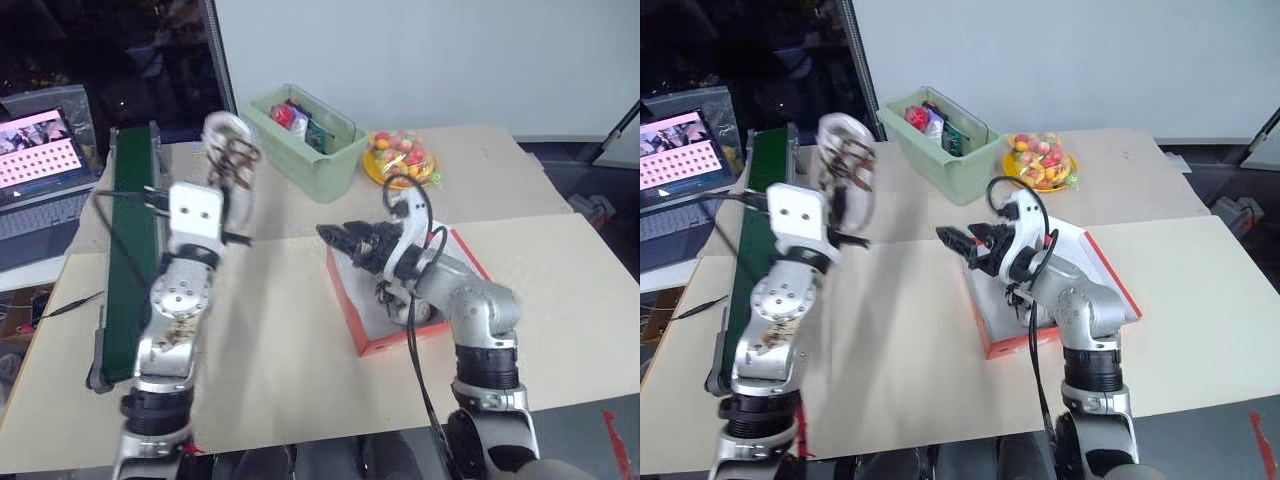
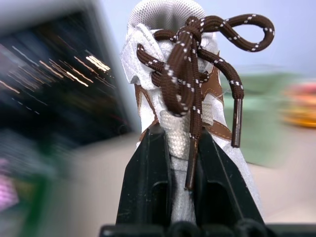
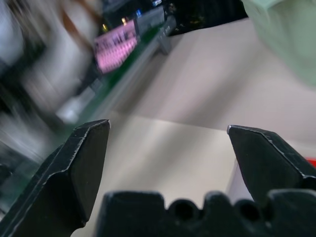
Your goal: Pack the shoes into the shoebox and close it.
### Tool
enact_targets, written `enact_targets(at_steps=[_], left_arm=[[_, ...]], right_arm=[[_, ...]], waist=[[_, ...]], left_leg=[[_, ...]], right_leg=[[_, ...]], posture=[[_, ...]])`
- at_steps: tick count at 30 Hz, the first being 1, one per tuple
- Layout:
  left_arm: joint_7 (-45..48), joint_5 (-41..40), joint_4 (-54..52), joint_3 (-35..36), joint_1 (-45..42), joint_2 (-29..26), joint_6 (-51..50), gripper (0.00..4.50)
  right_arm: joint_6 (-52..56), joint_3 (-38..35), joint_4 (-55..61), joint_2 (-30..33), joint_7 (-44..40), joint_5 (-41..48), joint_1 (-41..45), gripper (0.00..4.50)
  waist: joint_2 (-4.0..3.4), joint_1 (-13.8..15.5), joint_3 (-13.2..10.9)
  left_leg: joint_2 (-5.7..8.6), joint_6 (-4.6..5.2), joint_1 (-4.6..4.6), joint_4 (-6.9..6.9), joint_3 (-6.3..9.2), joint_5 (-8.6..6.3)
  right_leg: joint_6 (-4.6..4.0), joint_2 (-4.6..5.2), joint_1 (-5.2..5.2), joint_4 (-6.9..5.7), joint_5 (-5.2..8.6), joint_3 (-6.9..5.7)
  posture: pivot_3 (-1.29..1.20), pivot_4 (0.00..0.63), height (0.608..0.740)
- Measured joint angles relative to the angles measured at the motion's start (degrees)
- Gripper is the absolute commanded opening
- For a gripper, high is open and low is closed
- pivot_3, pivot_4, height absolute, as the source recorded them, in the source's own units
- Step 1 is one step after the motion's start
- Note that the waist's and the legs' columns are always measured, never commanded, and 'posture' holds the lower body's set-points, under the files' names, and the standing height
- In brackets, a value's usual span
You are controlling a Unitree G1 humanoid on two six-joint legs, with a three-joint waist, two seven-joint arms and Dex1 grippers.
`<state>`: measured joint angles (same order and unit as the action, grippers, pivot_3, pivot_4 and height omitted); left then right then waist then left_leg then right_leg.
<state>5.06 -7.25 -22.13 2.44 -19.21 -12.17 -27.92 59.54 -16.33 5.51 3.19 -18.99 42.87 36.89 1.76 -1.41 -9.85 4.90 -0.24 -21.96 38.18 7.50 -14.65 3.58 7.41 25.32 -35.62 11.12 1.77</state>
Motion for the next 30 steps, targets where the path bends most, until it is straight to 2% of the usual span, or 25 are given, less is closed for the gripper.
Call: enact_targets(at_steps=[3, 6, 13, 20, 30], left_arm=[[2.31, -2.1, -1.54, -0.43, 1.22, 0.02, -2.89, 0.34], [3.15, -2.21, -2.18, -1.17, 1.24, 0.02, -3.34, 0.34], [6.13, -4.96, -2.57, -2.81, 1.27, 1.14, -5.31, 0.34], [8.43, -13.13, -4.05, -2.86, 1.29, 4.43, -11.21, 0.34], [8.95, -14.55, -4.6, -3.38, -0.99, 4.35, -12.34, 0.34]], right_arm=[[6.37, -7.67, -3.08, -2.59, 6.28, 8.78, 2.42, 4.5], [9.46, -10.41, -4.87, -3.42, 10.89, 12.95, 3.16, 4.5], [11.67, -11.03, -6.01, -3.25, 15.53, 17.09, 3.31, 4.5], [11.86, -10.65, -6.03, -3.26, 16.96, 19.42, 3.31, 4.5], [11.8, -9.37, -5.12, -5.13, 20.35, 24.42, 3.43, 4.5]], waist=[[-0.01, -0.54, 0.0], [-0.02, -0.69, 0.01], [-0.02, -0.9, 0.01], [-0.02, -1.08, 0.01], [-0.03, -1.09, 0.01]], left_leg=[[-0.05, -0.04, -0.08, 0.0, -0.02, 0.03], [0.0, -0.05, 0.02, 0.03, -0.13, 0.05], [0.01, 0.0, 0.17, 0.04, -0.37, 0.03], [0.0, 0.01, 0.18, 0.07, -0.37, 0.02], [0.0, 0.02, 0.18, 0.08, -0.39, 0.01]], right_leg=[[-0.01, -0.04, 0.2, -0.31, 0.0, 0.05], [-0.02, -0.04, 0.13, -0.17, -0.01, 0.16], [-0.01, -0.04, -0.03, -0.22, 0.0, 0.21], [-0.01, -0.05, -0.02, -0.19, 0.0, 0.25], [-0.01, -0.05, -0.02, -0.2, 0.0, 0.29]], posture=[[0.0, 0.15, 0.74], [0.0, 0.15, 0.74], [0.0, 0.15, 0.74], [0.0, 0.15, 0.74], [0.0, 0.15, 0.74]])
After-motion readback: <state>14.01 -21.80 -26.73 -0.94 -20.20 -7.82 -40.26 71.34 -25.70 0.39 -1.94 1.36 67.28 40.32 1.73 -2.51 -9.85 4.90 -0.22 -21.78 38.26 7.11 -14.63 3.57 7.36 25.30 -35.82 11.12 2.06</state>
